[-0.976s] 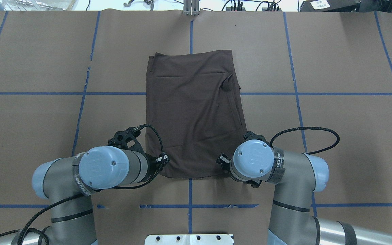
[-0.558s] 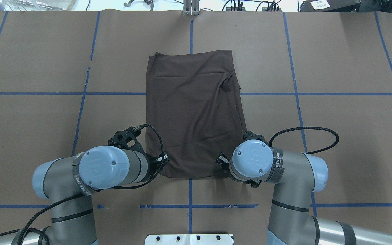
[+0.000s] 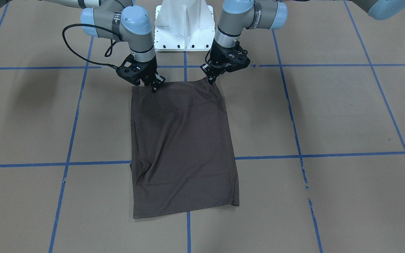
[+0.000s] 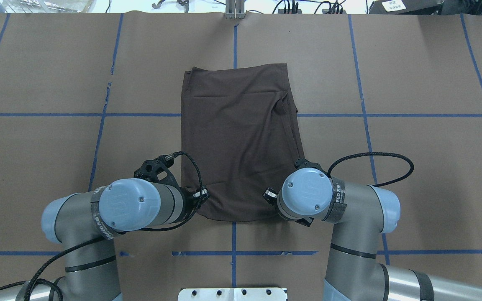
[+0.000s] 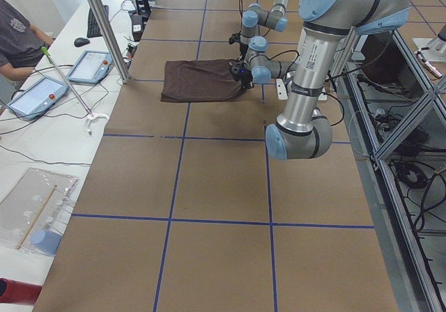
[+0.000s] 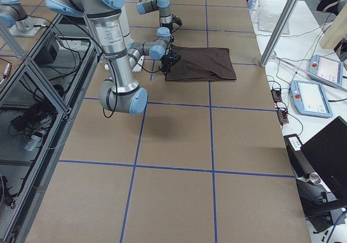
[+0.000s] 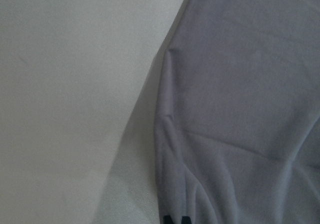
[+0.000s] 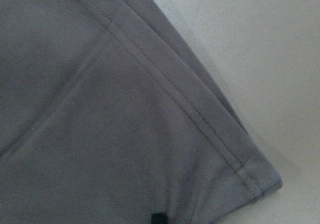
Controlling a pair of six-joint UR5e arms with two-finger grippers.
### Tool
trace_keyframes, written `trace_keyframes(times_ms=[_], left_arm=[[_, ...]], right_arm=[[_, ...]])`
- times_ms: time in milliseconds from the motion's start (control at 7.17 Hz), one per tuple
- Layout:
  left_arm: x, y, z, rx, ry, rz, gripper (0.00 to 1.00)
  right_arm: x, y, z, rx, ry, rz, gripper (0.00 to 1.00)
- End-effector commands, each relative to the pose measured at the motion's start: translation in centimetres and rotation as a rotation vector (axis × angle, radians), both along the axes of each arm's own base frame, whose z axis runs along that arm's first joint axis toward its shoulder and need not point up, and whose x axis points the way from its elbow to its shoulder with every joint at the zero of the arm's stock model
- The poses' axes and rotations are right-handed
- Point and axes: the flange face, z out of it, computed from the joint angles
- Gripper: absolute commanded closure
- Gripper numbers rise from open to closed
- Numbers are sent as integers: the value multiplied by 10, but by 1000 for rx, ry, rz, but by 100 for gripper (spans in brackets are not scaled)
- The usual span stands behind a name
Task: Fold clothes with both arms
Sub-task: 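Lower both grippers onto the shirt's corners nearest the robot and grasp, then lift the near edge with both grippers and fold it away from the robot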
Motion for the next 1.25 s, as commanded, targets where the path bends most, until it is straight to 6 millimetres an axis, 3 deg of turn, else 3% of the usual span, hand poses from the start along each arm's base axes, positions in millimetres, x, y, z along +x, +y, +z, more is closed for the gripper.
trace_keyframes(times_ms=[0,139,418,558,697,976,1116], left_arm=[[0,1,-2,1,3,1,100],[0,0,-6,2,10,1,100],[-4,1,-11,2,12,2,100],[-15,6,-20,3,17,4,100],[-29,18,-37,9,34,16,100],[-43,90,-69,10,45,133,100],[-49,111,-76,8,37,170,100]], right_arm=[[0,0,-1,1,-1,2,100],[3,-3,-6,3,-10,7,100],[34,-1,-37,27,-78,21,100],[52,3,-48,38,-111,26,100],[62,20,-52,54,-130,13,100],[77,67,-59,57,-171,-66,100],[85,89,-61,57,-188,-105,100]])
